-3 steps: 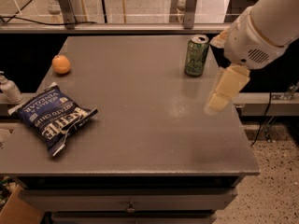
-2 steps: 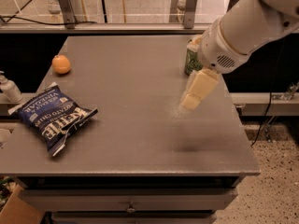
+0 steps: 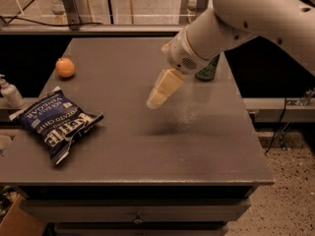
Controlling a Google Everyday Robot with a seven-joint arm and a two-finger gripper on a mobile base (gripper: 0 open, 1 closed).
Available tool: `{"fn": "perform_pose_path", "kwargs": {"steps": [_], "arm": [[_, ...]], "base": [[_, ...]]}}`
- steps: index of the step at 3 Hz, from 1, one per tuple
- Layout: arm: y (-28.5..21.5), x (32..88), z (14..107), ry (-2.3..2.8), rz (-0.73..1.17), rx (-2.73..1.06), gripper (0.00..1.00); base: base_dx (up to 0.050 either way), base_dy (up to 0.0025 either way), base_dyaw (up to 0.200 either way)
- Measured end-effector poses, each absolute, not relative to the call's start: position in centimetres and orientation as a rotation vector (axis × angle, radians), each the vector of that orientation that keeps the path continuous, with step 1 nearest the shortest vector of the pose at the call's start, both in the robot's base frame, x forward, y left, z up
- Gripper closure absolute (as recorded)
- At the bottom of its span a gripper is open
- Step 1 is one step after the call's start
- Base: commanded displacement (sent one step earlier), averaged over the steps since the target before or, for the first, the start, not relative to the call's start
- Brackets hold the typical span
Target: Pick orange
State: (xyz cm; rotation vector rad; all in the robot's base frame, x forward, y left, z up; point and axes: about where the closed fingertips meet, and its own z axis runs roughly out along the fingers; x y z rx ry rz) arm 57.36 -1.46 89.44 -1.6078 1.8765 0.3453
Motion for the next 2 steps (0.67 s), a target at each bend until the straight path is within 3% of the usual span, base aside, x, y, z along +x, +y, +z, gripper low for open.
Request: {"fn": "perform_pose_path", "kwargs": {"steps": [2], "arm": [[5.1, 62.3, 87.2, 1.841, 0.482, -1.52, 0.0]], "base": [[0.0, 0.0, 0.0]]}}
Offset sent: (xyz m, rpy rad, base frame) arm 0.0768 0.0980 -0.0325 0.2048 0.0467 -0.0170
